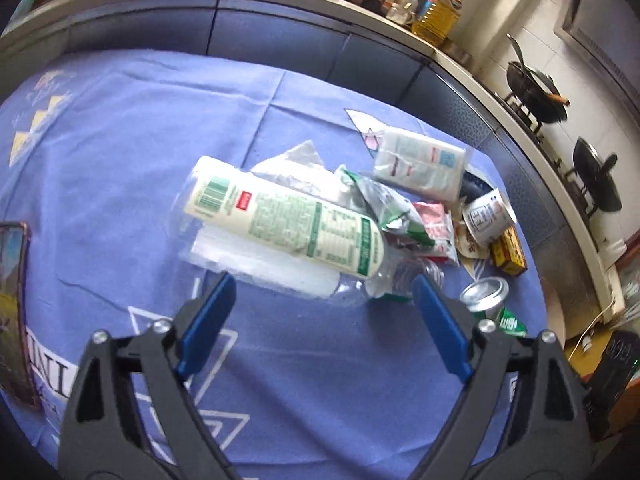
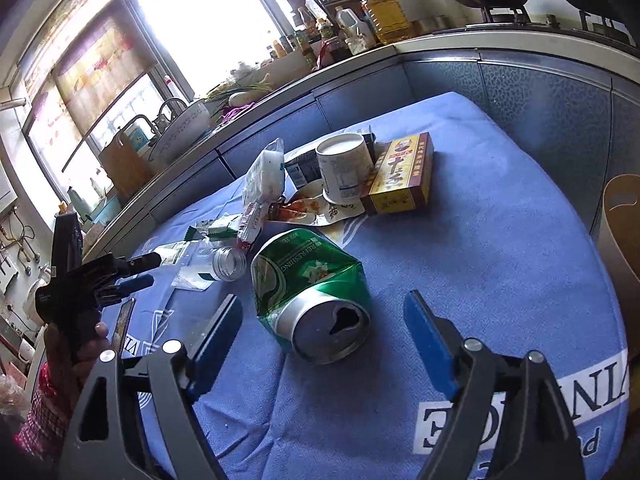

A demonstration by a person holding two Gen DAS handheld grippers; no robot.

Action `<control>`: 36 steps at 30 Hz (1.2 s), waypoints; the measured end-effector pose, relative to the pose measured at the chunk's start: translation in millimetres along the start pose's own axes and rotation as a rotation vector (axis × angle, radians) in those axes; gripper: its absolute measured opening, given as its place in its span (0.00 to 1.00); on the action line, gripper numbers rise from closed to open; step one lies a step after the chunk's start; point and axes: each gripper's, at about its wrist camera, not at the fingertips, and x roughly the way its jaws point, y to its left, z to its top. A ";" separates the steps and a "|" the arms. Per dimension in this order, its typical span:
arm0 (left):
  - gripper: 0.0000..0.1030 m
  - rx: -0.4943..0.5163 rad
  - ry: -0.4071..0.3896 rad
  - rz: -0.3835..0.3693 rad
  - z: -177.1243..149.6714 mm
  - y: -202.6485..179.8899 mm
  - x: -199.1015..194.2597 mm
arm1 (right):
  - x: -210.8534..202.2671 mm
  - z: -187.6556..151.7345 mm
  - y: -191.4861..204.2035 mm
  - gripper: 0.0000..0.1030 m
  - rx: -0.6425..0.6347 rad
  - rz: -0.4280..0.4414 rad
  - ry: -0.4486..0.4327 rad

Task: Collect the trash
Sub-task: 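Grasp the clear plastic bottle neck with the left tool while the right tool grasps the green can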

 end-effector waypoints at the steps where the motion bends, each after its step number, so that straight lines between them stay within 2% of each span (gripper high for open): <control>1: 0.85 -0.047 0.016 -0.030 3.4 6.6 3.2 | 4.1 1.1 -3.6 0.81 0.035 0.019 0.008; 5: 0.85 -0.181 0.074 -0.070 13.5 24.7 22.6 | 24.1 7.1 -6.8 0.82 0.049 0.001 0.024; 8: 0.85 -0.267 0.141 -0.112 17.5 32.3 44.1 | 45.2 8.1 -10.2 0.82 0.094 0.034 0.088; 9: 0.89 -0.293 0.154 -0.132 18.0 34.9 50.1 | 50.1 6.1 -9.9 0.82 0.111 0.050 0.116; 10: 0.90 -0.307 0.139 -0.141 19.5 35.8 50.5 | 52.4 2.6 -6.9 0.77 0.112 0.069 0.131; 11: 0.90 -0.308 0.134 -0.123 20.6 35.5 51.1 | 52.4 -1.2 -1.7 0.70 0.091 0.067 0.138; 12: 0.90 -0.301 0.133 -0.111 21.7 34.3 51.5 | 51.8 -5.6 4.9 0.67 0.058 0.061 0.147; 18: 0.87 -0.320 0.130 -0.129 17.8 39.7 47.3 | 44.8 -29.9 30.1 0.66 -0.025 0.109 0.196; 23: 0.86 -0.318 0.104 -0.114 10.4 47.9 34.5 | 47.9 -38.7 44.9 0.67 -0.058 0.141 0.222; 25: 0.86 -0.321 0.106 -0.112 7.3 50.6 30.4 | 53.4 -41.0 45.4 0.67 -0.047 0.150 0.242; 30: 0.86 -0.283 0.097 -0.070 1.0 50.7 18.5 | 53.0 -38.7 42.2 0.64 -0.003 0.165 0.215; 36: 0.86 -0.321 0.129 -0.170 -8.5 36.9 9.6 | 35.6 -29.7 35.8 0.63 0.020 0.148 0.140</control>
